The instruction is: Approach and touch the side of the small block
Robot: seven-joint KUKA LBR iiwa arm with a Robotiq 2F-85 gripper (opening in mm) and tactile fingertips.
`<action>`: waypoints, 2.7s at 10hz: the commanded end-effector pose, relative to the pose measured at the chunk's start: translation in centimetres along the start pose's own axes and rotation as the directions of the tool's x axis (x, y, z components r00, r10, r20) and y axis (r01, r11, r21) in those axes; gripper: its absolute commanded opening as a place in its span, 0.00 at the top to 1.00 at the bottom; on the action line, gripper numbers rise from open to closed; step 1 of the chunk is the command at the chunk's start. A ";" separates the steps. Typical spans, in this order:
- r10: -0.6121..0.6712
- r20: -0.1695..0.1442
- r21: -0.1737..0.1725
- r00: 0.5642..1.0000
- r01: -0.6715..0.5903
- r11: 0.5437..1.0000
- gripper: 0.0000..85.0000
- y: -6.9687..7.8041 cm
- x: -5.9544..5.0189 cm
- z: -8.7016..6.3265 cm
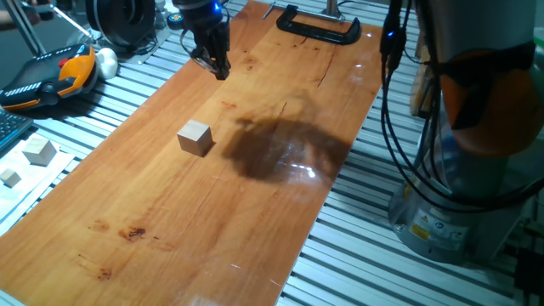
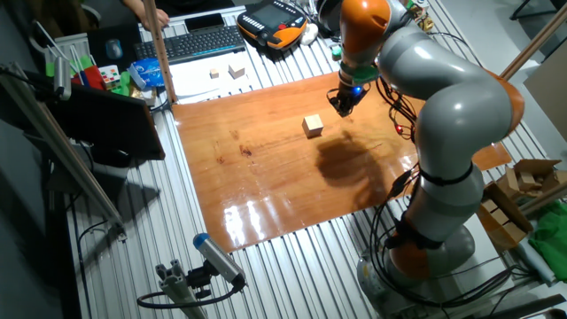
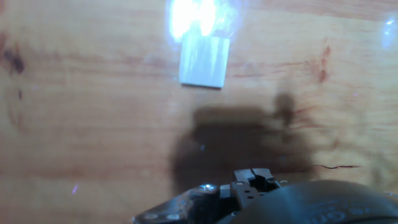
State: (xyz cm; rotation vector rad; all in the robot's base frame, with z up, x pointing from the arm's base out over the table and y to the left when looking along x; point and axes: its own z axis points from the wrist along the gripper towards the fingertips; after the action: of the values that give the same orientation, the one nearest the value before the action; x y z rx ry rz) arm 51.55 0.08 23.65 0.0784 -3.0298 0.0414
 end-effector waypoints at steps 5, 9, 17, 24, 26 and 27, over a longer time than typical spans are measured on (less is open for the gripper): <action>0.009 0.010 -0.020 1.000 -0.009 1.000 0.99 -0.4 -0.4 0.2; -0.015 0.032 -0.017 0.999 0.015 1.000 0.99 -2.8 -4.6 3.3; -0.033 0.085 -0.041 0.996 0.037 0.998 0.99 -2.3 -10.2 11.8; -0.034 0.091 -0.077 0.995 0.041 0.996 0.99 -1.5 -10.7 14.5; -0.032 0.092 -0.079 0.995 0.039 0.996 0.99 -1.1 -10.7 14.7; -0.030 0.098 -0.079 0.995 0.038 0.996 0.99 -1.0 -10.6 14.9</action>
State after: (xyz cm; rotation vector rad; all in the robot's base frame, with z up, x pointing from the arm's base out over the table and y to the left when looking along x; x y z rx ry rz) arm 60.45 -0.71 7.64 0.1248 -3.1247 -0.0895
